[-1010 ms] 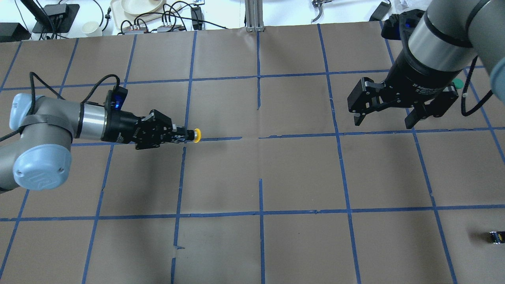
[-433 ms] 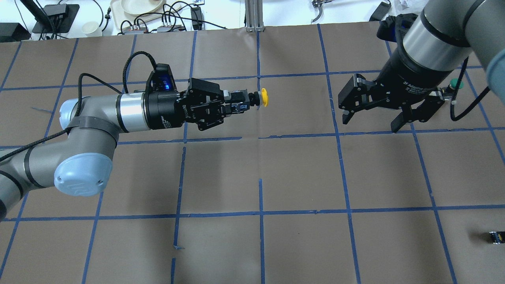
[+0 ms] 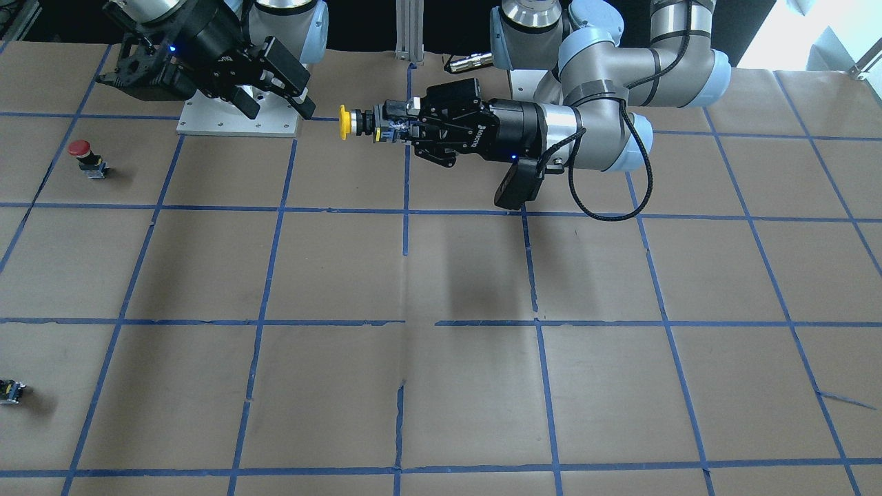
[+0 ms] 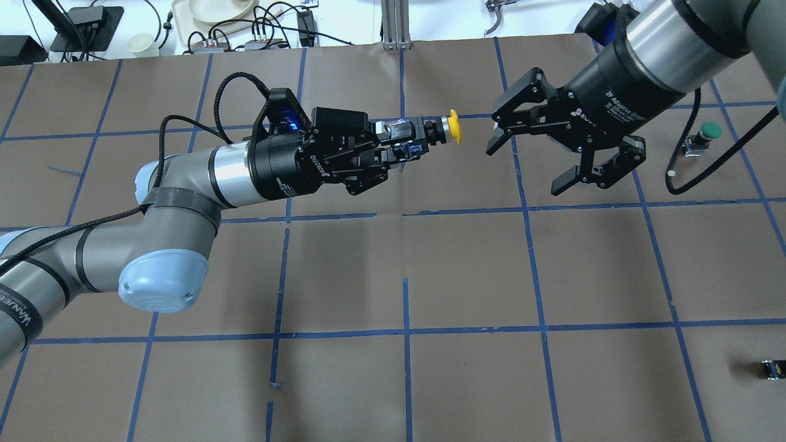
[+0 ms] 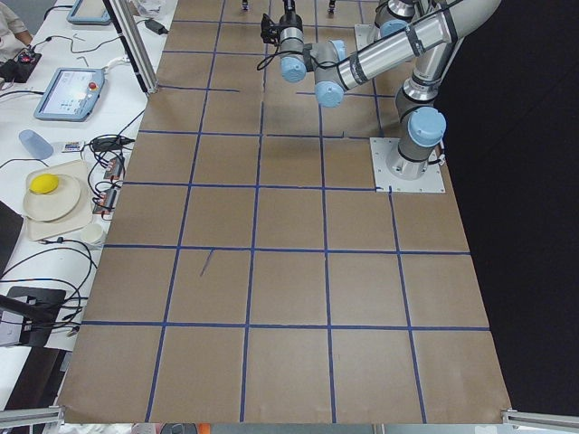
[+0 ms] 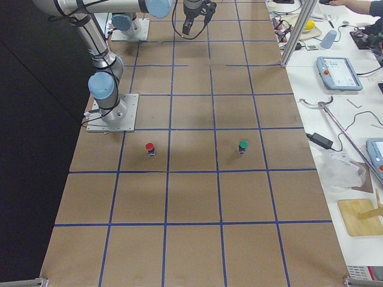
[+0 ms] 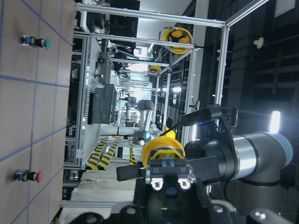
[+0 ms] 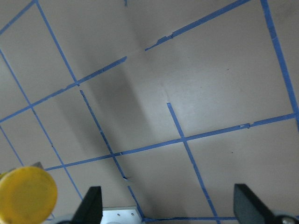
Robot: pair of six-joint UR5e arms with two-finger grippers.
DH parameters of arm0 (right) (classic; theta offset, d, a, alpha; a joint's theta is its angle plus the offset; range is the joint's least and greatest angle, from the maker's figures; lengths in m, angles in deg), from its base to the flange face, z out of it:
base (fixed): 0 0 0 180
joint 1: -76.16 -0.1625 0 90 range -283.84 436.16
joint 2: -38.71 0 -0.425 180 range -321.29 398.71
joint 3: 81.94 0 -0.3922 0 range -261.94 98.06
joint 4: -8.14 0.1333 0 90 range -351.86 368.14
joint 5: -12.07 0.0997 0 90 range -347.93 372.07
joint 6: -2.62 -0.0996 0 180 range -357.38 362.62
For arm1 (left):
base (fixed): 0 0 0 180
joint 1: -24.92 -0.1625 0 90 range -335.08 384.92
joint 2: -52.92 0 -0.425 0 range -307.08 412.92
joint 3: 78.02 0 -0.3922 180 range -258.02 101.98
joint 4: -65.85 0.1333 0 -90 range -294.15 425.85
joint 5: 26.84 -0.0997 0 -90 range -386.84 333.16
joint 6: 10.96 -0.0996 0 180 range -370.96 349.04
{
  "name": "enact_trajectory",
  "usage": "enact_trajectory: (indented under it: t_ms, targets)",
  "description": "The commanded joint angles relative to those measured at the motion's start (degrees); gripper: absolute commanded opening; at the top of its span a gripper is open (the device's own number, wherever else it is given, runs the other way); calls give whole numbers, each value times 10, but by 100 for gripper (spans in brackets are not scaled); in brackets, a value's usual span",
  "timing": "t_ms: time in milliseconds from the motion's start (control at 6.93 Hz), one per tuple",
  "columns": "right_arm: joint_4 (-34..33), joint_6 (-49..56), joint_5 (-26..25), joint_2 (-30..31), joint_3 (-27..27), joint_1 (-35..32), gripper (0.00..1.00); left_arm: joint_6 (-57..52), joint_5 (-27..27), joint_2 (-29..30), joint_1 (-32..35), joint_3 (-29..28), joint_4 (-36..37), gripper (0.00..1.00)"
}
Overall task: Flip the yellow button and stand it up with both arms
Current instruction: 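Lift the button with the left gripper and carry it toward the right gripper, then close the right gripper on the yellow cap while the left gripper holds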
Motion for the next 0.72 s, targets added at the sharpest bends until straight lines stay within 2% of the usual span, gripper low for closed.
enact_trajectory:
  t_ms: [0, 144, 288, 577]
  targets:
    - [19, -11, 26, 7, -18, 42, 100, 0, 28, 4, 3, -3, 2, 19]
    - [26, -25, 53, 4, -27, 45, 100, 0, 27, 5, 4, -4, 2, 19]
    - [25, -98, 138, 4, -25, 52, 100, -1, 27, 6, 9, -4, 2, 19]
    - [22, -121, 188, 0, -21, 52, 100, -2, 26, 5, 21, -5, 2, 19]
